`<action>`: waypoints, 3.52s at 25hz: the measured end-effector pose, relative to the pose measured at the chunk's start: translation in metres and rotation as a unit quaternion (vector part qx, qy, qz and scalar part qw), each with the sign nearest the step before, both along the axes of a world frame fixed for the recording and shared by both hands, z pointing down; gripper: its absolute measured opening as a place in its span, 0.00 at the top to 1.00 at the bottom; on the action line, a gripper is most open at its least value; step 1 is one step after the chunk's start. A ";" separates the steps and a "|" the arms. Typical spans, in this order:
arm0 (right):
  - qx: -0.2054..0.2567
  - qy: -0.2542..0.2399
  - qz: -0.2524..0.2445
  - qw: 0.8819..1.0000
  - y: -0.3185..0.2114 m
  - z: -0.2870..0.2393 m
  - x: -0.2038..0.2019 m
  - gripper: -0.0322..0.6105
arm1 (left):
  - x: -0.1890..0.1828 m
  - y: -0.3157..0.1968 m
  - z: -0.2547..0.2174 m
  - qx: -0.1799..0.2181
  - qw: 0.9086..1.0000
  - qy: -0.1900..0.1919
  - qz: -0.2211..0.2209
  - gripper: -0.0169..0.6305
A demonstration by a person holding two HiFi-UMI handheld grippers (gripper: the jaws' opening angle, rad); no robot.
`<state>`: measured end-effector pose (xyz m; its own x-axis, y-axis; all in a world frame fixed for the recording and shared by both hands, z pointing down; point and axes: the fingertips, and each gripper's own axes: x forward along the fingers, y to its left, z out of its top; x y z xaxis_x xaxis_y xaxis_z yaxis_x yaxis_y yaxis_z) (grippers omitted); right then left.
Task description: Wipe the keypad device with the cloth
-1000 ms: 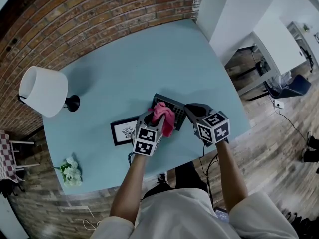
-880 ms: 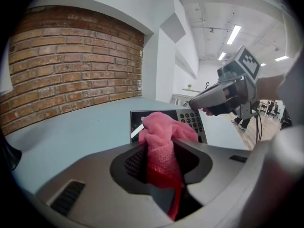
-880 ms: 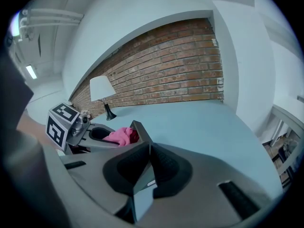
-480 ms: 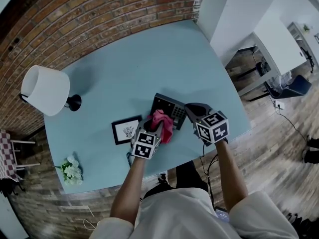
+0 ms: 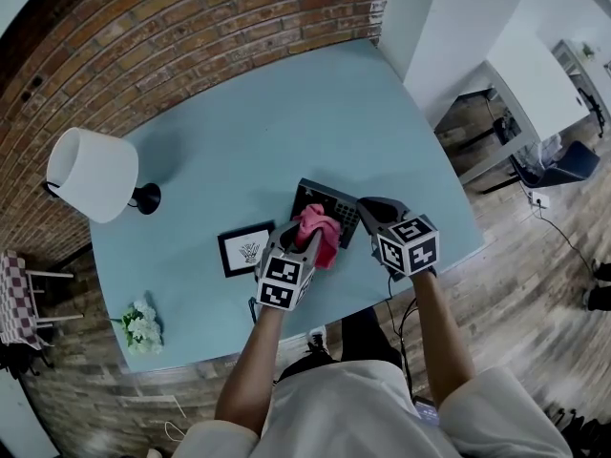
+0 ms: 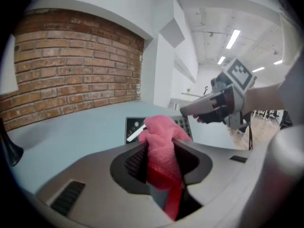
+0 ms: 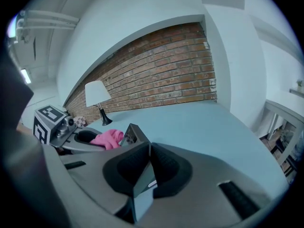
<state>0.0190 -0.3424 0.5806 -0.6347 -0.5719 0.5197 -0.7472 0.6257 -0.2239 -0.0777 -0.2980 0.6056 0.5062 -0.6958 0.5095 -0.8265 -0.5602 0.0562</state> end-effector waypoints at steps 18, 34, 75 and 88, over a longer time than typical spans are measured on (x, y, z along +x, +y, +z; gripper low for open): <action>-0.022 -0.017 0.028 0.999 -0.001 0.016 0.022 0.92 | 0.050 -0.037 -0.020 0.011 1.000 0.015 0.017 0.73; -0.023 -0.019 0.035 0.999 0.001 0.018 0.020 0.94 | 0.034 0.013 0.037 -0.044 0.998 -0.030 0.026 0.73; 0.031 -0.046 0.149 0.987 0.085 -0.046 0.100 0.95 | 0.095 0.002 0.015 -0.007 0.998 -0.013 0.063 0.73; 0.067 -0.038 0.170 0.982 0.118 -0.085 0.095 0.94 | 0.080 0.039 0.044 -0.063 0.995 -0.015 0.074 0.73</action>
